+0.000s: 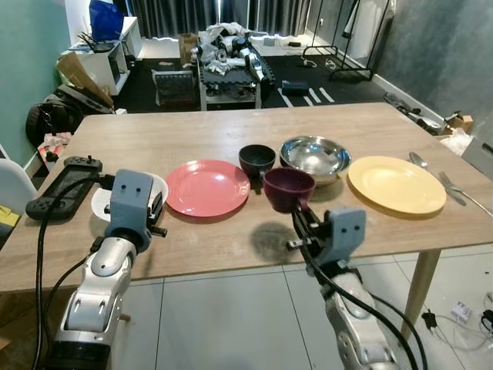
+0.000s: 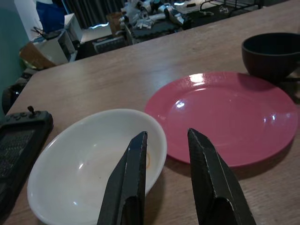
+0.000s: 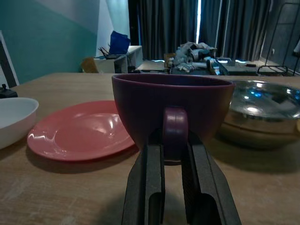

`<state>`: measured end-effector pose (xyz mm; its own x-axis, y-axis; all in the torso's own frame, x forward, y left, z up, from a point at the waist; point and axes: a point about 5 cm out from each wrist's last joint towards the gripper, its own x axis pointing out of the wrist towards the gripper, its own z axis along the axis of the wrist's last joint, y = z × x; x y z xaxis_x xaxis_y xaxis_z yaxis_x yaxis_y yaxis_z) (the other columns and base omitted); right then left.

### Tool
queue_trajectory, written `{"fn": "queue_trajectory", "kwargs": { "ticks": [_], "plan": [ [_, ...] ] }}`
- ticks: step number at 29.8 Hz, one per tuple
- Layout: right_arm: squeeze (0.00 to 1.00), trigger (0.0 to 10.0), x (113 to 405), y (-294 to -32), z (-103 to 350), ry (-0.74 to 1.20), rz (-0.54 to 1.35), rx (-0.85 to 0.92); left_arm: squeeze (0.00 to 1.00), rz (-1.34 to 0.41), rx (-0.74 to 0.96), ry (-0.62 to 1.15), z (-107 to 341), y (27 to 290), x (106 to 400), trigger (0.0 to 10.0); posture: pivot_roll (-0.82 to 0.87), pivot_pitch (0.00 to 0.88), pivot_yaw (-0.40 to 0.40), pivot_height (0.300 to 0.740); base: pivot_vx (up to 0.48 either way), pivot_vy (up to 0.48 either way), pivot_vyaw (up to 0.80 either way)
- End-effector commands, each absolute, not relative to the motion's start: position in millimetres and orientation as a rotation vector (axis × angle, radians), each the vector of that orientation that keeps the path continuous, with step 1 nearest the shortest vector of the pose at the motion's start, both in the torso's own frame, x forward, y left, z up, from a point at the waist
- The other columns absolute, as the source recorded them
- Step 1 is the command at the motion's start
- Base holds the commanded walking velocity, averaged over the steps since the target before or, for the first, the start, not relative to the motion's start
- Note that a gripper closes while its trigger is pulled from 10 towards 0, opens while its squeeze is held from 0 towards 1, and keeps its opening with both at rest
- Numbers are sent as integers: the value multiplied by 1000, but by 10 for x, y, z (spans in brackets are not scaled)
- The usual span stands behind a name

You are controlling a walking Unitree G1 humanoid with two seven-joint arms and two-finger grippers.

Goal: Setting the table

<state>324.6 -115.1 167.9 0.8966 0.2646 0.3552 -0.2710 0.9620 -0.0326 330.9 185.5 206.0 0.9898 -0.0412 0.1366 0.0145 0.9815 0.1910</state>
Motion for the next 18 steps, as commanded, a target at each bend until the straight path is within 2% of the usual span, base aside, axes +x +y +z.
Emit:
{"fn": "queue_trajectory", "kwargs": {
  "ticks": [1, 8, 18],
  "plan": [
    [0, 10000, 3290, -1061, 1625, -361, 271, 3, 0, -31, 203, -113, 2016, 1889, 3256, 10000, 153, 148, 74, 740, 0, 0, 0],
    [0, 10000, 3391, -977, 1619, -361, 231, -8, 0, -30, 206, -126, 2073, 1922, 3109, 10000, 199, 199, 53, 740, 0, 0, 0],
    [0, 10000, 3520, -1021, 1669, -401, 155, -56, 0, -25, 213, -143, 2184, 2023, 2972, 10000, 228, 223, 49, 740, 0, 0, 0]
  ]
}}
